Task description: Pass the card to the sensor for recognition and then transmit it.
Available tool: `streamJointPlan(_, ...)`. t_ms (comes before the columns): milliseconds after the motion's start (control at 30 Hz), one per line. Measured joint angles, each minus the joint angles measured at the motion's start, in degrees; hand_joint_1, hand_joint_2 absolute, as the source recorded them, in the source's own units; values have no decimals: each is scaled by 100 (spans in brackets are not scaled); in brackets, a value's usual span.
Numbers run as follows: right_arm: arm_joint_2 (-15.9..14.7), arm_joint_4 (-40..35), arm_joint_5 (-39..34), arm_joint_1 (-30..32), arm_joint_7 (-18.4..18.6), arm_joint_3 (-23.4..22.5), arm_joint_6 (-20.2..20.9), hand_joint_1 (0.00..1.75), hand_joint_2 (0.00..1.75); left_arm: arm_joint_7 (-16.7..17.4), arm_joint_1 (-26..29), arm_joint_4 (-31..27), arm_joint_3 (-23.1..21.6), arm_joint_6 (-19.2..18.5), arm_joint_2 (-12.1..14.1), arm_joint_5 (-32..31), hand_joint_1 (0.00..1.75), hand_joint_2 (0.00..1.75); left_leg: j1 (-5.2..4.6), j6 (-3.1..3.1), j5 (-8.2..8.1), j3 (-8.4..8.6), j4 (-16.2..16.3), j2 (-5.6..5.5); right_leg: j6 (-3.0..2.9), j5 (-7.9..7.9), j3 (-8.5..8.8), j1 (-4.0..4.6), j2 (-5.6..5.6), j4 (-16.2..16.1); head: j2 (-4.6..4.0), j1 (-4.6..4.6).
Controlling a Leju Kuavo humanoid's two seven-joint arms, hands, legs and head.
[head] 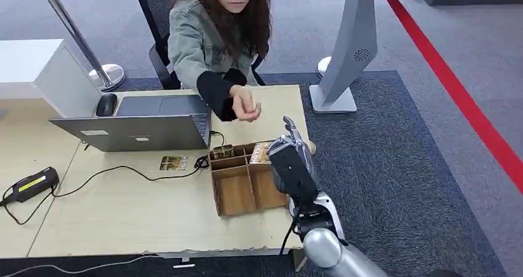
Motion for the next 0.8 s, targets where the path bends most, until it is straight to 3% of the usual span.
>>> streamJointPlan(100, -37, -197, -57, 123, -46, -50, -68, 148, 175, 0, 5, 0, 0, -4, 7, 61, 0, 0, 0, 0, 0, 0, 0, 0, 0, 0, 0, 0, 0, 0, 0, 0)
streamJointPlan(367, -411, -1021, -37, 820, -52, -387, -212, 148, 175, 0, 19, 0, 17, -35, 26, 251, 0, 0, -1, 1, -2, 0, 1, 1, 2, -2, -2, -3, 0, -2, 0, 0)
streamJointPlan(467, -599, -1218, 54, 1204, -13, -582, -473, 150, 175, 0, 22, 0, 24, -50, 44, 363, 0, 0, -1, 4, -4, 0, 1, -1, 5, -4, 0, -4, 0, -3, 0, 0)
streamJointPlan(800, -951, -1123, -538, 2328, -715, -1130, -846, 152, 175, 0, 33, 0, 57, -50, 63, 575, 0, 0, -4, 3, -11, -1, 0, -2, 5, -6, 0, -3, 2, -3, 0, 0)
